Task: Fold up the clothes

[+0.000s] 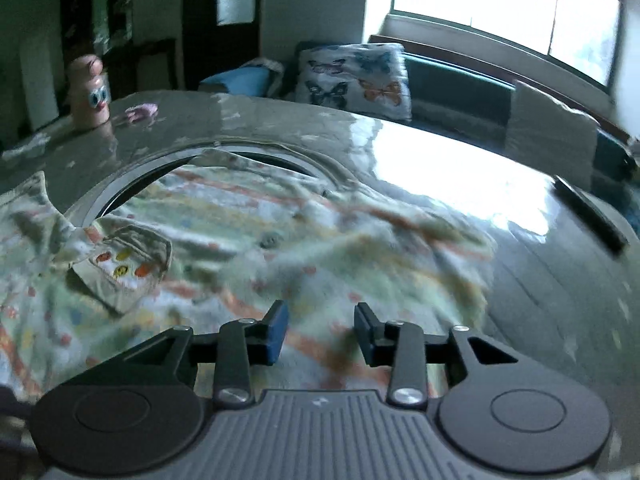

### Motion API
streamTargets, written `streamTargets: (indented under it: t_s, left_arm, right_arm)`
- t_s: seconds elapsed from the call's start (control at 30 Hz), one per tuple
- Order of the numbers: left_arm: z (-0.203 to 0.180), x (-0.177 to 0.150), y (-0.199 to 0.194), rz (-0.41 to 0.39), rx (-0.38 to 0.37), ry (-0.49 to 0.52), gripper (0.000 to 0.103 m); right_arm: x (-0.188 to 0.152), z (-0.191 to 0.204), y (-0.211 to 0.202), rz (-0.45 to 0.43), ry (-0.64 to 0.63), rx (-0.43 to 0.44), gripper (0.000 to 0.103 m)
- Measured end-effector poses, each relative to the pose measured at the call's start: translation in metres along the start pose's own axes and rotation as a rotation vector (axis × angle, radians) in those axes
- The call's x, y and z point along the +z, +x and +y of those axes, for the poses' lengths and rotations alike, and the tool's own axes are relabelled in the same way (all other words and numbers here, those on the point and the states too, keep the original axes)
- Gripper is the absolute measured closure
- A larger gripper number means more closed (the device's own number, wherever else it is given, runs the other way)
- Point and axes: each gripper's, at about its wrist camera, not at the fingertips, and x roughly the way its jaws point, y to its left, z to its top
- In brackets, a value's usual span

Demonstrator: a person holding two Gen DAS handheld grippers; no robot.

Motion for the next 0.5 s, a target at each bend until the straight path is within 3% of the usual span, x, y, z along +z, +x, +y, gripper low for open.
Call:
streamTargets:
  t_s: [0.27,0.5]
  left_arm:
    - [-0.002,-0.002,-0.001,0.001,0.011,0.010,0.083]
    - [-0.003,-0.002,-0.002,0.007,0.015,0.006,0.083]
  right_arm:
    - [-0.023,-0.031,-0.024,-0.016,0.105,-0.051,0.064]
    - [-0.020,-0.055,-0.020,-0.017,0.212,-0.028,0.067]
